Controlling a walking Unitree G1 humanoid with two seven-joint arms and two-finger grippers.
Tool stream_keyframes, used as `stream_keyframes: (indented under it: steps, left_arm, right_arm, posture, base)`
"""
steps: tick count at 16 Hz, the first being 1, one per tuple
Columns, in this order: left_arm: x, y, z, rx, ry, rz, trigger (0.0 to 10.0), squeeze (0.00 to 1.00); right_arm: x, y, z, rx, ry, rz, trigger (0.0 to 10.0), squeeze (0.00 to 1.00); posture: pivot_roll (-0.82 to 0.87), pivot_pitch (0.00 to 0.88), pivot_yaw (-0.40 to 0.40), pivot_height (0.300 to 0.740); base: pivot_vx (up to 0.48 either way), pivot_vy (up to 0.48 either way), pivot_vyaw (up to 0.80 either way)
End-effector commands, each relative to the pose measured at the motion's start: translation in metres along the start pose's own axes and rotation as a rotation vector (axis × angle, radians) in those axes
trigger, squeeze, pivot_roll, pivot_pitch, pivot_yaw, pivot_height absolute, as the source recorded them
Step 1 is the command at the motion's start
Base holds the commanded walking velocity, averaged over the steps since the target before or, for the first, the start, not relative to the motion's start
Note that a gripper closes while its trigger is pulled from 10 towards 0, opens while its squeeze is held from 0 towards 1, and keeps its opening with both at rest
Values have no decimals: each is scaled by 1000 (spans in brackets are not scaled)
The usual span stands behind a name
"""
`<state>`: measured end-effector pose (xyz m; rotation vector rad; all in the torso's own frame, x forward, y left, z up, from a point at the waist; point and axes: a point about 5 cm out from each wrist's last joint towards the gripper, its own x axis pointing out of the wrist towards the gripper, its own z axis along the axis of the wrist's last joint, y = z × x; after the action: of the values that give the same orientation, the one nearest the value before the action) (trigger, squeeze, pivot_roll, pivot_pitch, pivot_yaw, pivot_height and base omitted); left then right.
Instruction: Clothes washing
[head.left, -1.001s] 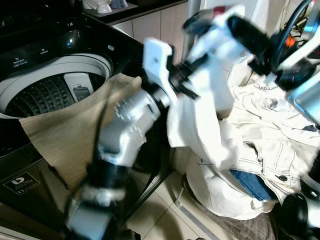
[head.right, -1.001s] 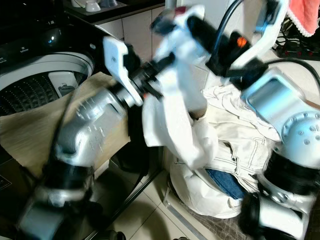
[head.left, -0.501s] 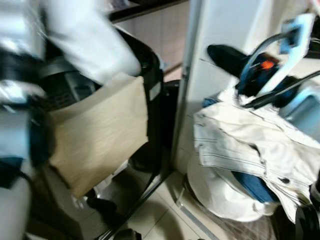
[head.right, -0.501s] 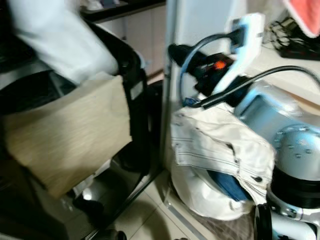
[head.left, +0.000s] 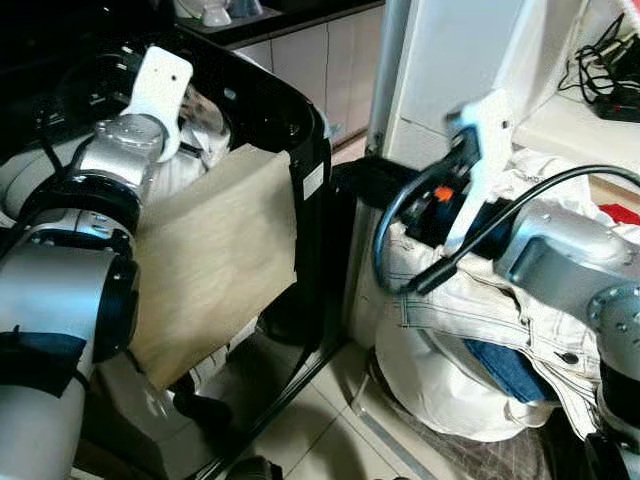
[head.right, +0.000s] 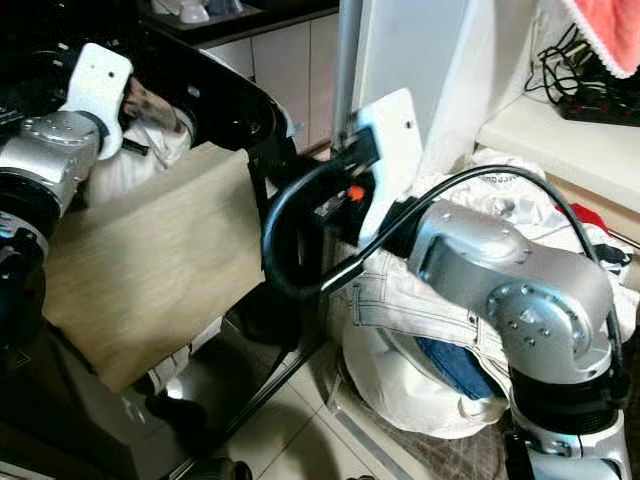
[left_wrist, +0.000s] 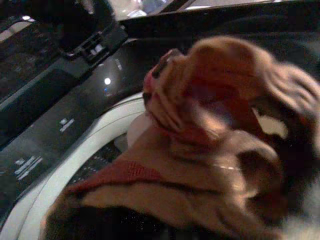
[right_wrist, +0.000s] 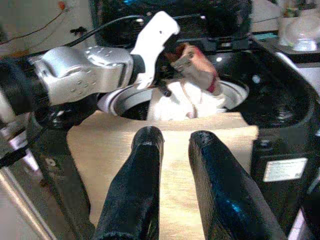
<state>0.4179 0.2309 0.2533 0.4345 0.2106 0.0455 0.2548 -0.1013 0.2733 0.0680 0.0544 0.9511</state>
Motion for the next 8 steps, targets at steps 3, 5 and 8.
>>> stream_keyframes:
  steps: [3,5,8]
  left_arm:
    - [-4,16,22,-13,-36,48,10000,1000]
    - [-4,17,22,-6,-24,27,10000,1000]
    - [-4,15,19,7,-5,-3,10000,1000]
  right_arm:
    - [0,5,-3,-24,16,20,10000,0]
    - [1,4,-5,-29,31,21,10000,0]
    - [1,2,-6,-34,40,16,10000,0]
  posture:
    - [-102,0,35,740]
    - [-98,0,31,740]
    - [-96,0,31,740]
  base:
    - [0,0,0]
    - [0,0,0]
    - [0,0,0]
